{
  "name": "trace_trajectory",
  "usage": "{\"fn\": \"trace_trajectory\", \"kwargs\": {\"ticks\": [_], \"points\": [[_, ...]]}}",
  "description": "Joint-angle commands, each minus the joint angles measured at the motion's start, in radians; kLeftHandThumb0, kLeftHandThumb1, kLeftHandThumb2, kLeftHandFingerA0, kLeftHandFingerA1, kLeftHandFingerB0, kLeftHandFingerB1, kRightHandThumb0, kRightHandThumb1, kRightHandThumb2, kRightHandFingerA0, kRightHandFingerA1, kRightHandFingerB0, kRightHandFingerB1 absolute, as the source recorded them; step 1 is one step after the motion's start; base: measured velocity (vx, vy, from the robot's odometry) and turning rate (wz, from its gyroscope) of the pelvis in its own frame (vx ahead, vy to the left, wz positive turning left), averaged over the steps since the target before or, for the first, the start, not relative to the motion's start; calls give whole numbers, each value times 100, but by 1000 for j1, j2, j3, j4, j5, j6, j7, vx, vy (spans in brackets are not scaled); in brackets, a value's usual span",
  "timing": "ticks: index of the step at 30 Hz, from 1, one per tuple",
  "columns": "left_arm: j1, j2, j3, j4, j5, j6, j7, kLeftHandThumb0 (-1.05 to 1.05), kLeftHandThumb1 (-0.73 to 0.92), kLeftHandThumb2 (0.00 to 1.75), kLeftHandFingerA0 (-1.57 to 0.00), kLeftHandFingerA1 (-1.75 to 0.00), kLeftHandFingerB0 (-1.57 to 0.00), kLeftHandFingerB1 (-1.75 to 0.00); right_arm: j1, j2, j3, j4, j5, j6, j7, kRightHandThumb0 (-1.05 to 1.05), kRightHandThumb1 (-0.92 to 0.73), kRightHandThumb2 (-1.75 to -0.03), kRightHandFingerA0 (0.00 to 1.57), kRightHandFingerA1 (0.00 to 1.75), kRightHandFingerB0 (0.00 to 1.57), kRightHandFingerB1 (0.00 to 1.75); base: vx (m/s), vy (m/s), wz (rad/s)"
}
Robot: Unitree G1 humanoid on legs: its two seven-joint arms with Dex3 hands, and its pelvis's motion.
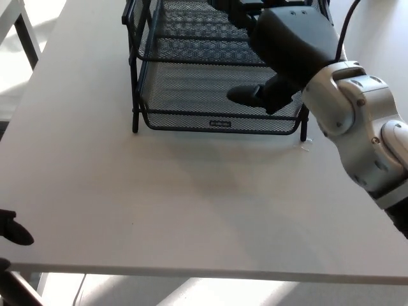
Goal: The robot uses its right hand to grab the drawer kept on the middle of the desk and pull it out towards the robot
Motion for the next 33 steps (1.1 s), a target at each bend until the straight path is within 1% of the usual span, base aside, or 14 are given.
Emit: {"fn": "trace_trajectory", "kwargs": {"ticks": [1, 6, 8, 12, 13, 16, 18, 19, 20, 21, 25, 31, 32, 33], "points": [[-3, -1, 1, -15, 14, 14, -25, -31, 58, 57, -77, -86, -79, -57, -39, 8, 8, 93, -69, -24, -60, -68, -38, -78, 0, 31, 6, 36, 0, 0, 0], [-11, -6, -3, -11, 21, -4, -16, -28, 56, 57, -80, -86, -82, -57, -99, 41, 4, 305, -78, -36, -152, -56, -30, -69, 0, 24, 4, 37, 0, 0, 0], [-17, -4, -2, -8, 20, -12, -17, -28, 56, 57, -80, -86, -82, -57, -113, 49, -3, 352, -76, -48, -181, -50, -37, -67, 0, 19, 7, 37, 0, 0, 0], [-20, -5, -4, 0, 19, -15, -20, -29, 56, 57, -80, -88, -82, -58, -167, 59, 59, 504, -166, -24, -318, -49, -29, -73, 0, 36, 0, 39, 0, 0, 0], [-17, -2, -2, -5, 19, -12, -23, -29, 57, 57, -80, -89, -82, -58, -177, 59, 76, 530, -185, -13, -329, -51, -41, -71, 0, 28, 2, 33, 0, 0, 0], [-16, -3, -1, -7, 12, -8, -30, -30, 57, 57, -79, -87, -81, -58, -207, 70, 109, 616, -216, 0, -406, -51, -49, -56, 3, 38, 6, 35, 0, 0, 0], [-23, -1, -2, -4, 16, -12, -27, -29, 57, 57, -79, -86, -81, -58, -227, 68, 139, 662, -239, 5, -440, -56, -45, -69, 5, 48, 4, 37, 0, 0, 0], [-21, 1, -2, -12, 18, 1, -33, -29, 58, 57, -79, -88, -80, -58, -234, 62, 172, 704, -275, -14, -533, -36, -32, -85, 27, 60, 0, 50, 0, 0, 0], [-21, 1, -2, -13, 18, 2, -34, -29, 58, 57, -79, -88, -80, -58, -236, 62, 177, 712, -278, -17, -545, -36, -32, -85, 27, 60, 0, 50, 0, 0, 0], [-20, 3, -3, -16, 21, 3, -35, -30, 58, 57, -78, -88, -79, -58, -240, 58, 195, 728, -291, -22, -567, -26, -54, -59, 50, 58, 12, 45, 0, 0, 0], [-19, 2, 0, -23, 14, 4, -39, -30, 57, 57, -79, -90, -81, -59, -241, 18, 254, 737, -325, -78, -596, -18, -48, -73, 53, 58, 25, 44, 0, 0, 0], [-30, 8, -1, -16, 19, -8, -36, -28, 57, 57, -79, -87, -81, -58, -249, -9, 278, 771, -315, -205, -702, -17, -45, -67, 70, 63, 53, 43, 0, 0, 0], [-33, 7, -2, -12, 24, -11, -32, -29, 57, 57, -79, -88, -81, -60, -249, -10, 289, 784, -323, -227, -759, -26, -45, -60, 95, 103, 69, 45, 0, 0, 0], [-33, 7, -2, -12, 24, -11, -33, -29, 57, 57, -79, -88, -81, -60, -248, -8, 292, 791, -326, -229, -787, -26, -45, -60, 95, 103, 69, 45, 0, 0, 0]]}}
